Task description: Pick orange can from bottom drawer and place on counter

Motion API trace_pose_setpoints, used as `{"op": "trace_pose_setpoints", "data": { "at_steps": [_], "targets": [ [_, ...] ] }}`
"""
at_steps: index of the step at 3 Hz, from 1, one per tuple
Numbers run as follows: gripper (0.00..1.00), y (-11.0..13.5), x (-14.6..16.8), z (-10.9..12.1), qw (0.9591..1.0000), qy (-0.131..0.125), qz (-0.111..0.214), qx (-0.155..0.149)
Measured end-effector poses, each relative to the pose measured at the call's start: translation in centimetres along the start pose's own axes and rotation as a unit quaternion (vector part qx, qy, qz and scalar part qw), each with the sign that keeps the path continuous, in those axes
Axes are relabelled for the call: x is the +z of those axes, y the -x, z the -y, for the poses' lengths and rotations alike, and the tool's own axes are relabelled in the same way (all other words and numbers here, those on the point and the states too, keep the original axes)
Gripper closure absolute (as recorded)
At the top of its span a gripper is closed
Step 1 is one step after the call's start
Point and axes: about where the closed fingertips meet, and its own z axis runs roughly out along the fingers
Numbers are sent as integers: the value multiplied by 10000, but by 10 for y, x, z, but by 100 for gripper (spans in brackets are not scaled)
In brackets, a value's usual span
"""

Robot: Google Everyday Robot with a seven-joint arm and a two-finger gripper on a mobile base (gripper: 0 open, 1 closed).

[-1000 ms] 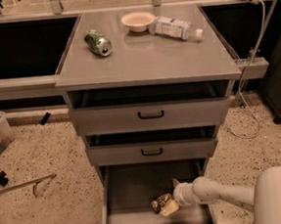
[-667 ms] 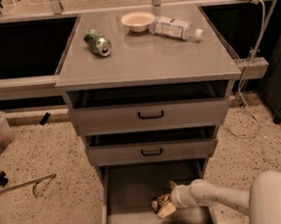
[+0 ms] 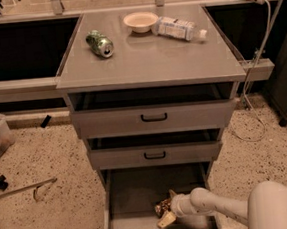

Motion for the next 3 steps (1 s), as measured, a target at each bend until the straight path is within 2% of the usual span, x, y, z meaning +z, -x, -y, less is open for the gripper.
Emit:
{"op": "trace_pose_setpoints", "data": {
  "at_steps": [1, 2, 3],
  "targets": [
    [0, -13, 25, -7, 9997, 104, -192, 79],
    [0, -14, 26, -8, 9997, 113, -208, 83],
    [19, -14, 26, -8, 9997, 113, -208, 83]
  ]
}}
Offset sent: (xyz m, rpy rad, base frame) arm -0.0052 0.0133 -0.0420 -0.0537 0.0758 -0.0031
